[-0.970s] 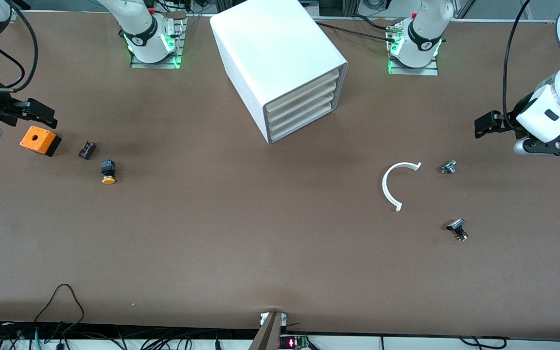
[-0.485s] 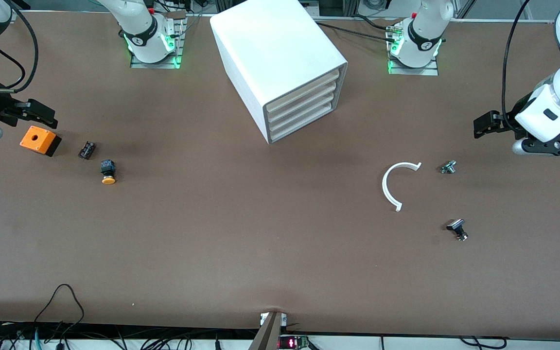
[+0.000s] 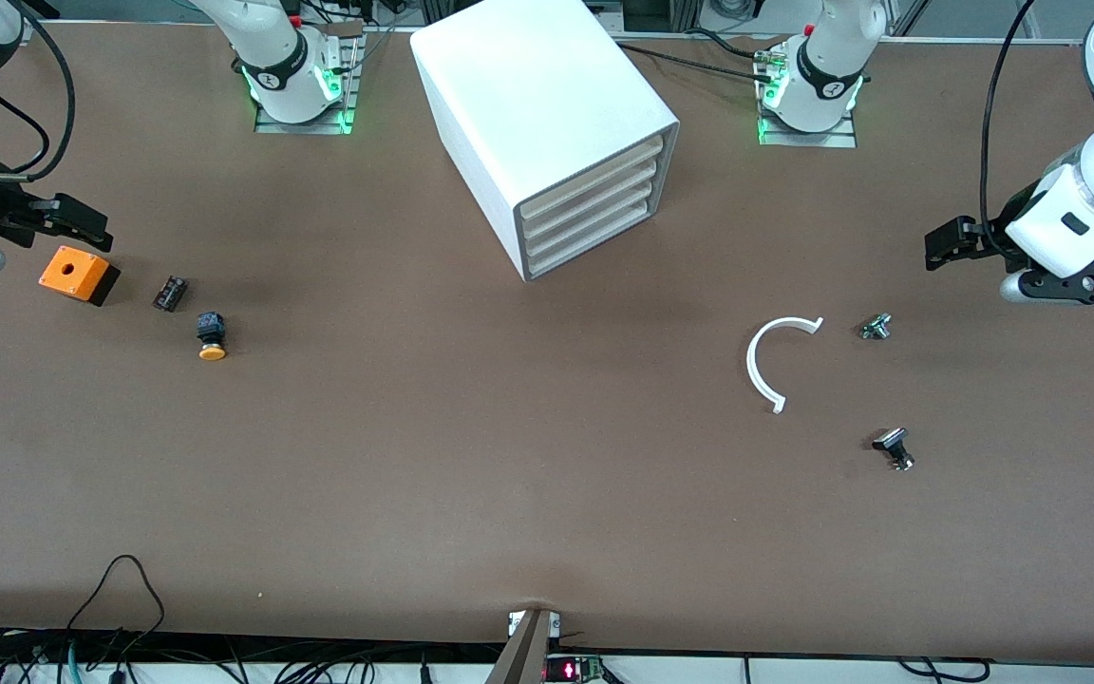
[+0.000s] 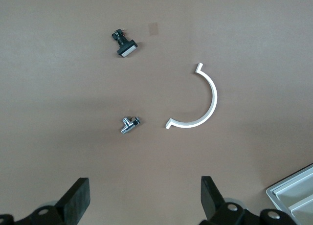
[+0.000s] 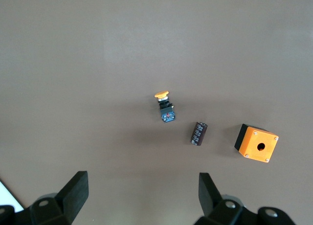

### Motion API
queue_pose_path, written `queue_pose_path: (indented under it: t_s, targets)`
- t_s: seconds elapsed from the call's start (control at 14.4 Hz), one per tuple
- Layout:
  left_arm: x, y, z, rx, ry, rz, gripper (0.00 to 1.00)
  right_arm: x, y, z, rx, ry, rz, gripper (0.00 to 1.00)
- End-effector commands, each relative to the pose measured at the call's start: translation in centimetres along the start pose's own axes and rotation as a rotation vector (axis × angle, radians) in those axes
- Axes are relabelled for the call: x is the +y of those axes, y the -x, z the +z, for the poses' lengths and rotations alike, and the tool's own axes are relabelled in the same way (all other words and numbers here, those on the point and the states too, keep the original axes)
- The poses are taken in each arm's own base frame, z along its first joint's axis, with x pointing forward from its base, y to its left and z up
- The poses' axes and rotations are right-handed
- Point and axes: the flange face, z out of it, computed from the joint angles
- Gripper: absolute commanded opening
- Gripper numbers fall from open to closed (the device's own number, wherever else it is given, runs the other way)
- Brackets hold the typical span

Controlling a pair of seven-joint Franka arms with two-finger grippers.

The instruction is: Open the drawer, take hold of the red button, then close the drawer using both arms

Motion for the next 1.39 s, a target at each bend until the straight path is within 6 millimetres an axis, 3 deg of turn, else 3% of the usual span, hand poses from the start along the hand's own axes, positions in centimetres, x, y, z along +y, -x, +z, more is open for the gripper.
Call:
queue_pose_path:
  t_s: [0.0,0.35,0.49,0.62,0.76,0.9,1.04,1.18,1.32]
  targets:
    - [-0.2,-0.2,-0.8,0.008,0.002,0.02,1.0,-0.3,-0.3,-1.0,0.022,-0.009,-0.005,1.0]
    - [-1.2,-0.5,-0.5,0.004,0.009,0.0,1.0,-0.1,-0.9,-1.4,0.034,-0.014,0.002,1.0]
    - [3.2,0.1,-1.9,0.016,-0.016,0.065,1.0,-0.1,-1.0,-1.3,0.031,-0.014,0.002,1.0]
    - [4.8,0.4,-1.6,-0.006,-0.077,0.105,1.0,-1.0,-1.7,0.2,0.003,-0.012,-0.012,1.0]
    - [4.9,-0.2,1.2,-0.065,-0.085,0.12,1.0,-1.7,-2.3,1.6,-0.018,-0.018,-0.024,1.0]
    - [4.4,-0.7,2.3,-0.082,-0.087,0.124,1.0,-2.3,-3.0,3.0,-0.04,-0.077,-0.025,1.0]
    - [2.9,-1.5,4.6,-0.131,-0.078,0.099,1.0,-2.5,-3.3,2.7,-0.032,-0.095,-0.025,1.0]
    - [2.7,-1.3,9.4,-0.216,-0.064,0.115,1.0,-2.6,-3.3,2.6,-0.028,-0.087,-0.03,1.0]
    - [3.6,-0.8,16.1,-0.276,-0.059,0.14,1.0,-2.8,-3.4,2.4,-0.017,-0.089,-0.031,1.0]
